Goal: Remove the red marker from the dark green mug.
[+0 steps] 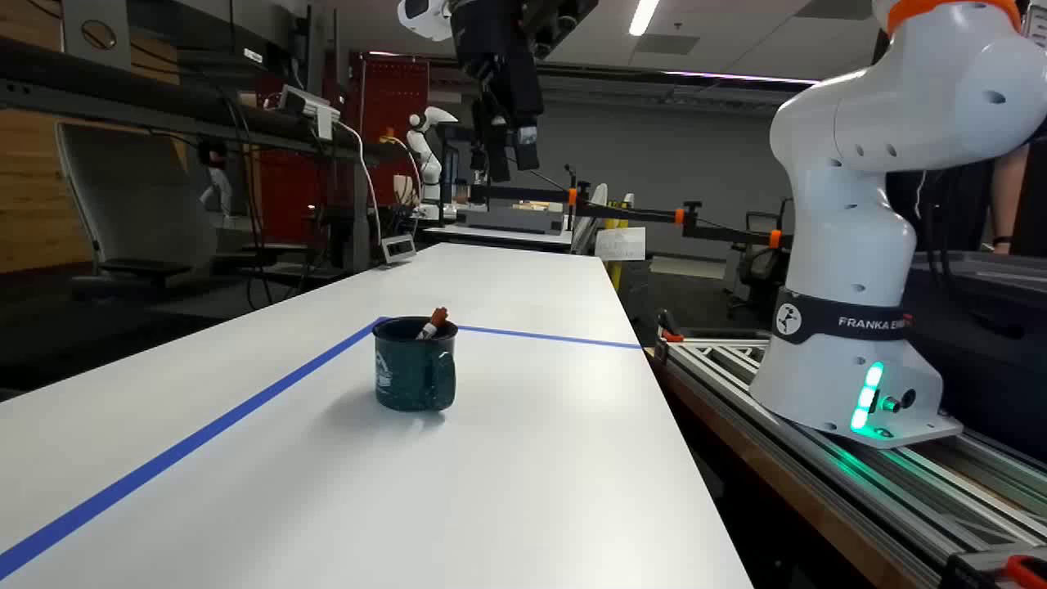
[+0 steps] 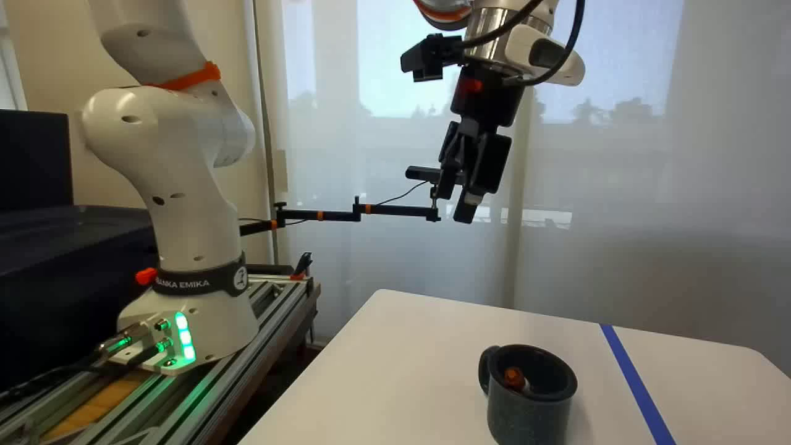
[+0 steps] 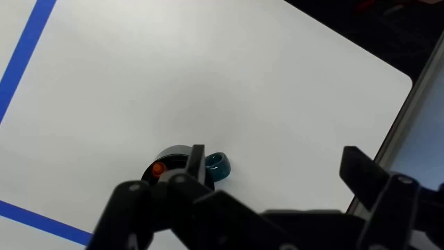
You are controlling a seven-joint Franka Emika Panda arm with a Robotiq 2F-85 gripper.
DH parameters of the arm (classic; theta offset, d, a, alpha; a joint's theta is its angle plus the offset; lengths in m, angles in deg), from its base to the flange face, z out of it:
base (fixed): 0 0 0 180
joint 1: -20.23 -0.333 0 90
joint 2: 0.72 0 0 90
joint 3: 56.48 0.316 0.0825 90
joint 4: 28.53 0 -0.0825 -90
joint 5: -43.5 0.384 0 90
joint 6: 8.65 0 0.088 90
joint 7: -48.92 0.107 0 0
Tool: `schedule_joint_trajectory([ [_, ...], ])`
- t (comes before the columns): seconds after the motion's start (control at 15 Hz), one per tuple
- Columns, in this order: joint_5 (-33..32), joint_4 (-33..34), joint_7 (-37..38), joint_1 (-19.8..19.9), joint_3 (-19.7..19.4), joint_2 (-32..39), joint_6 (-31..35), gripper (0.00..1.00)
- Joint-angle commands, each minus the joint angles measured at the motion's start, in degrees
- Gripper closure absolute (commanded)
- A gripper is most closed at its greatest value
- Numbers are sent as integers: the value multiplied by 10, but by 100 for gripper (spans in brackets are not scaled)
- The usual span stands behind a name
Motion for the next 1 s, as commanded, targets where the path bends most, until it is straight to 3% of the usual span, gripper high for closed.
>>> schedule_joint_trajectory([
  [0.0, 2, 1, -2, 10, 9, 1, -1, 0],
  [0.33, -16, 15, -30, 12, 6, 16, -4, 0],
  [0.6, -82, 43, -60, 28, 2, 54, 35, 0],
  [0.93, -113, 62, -124, 33, 5, 111, 108, 0],
])
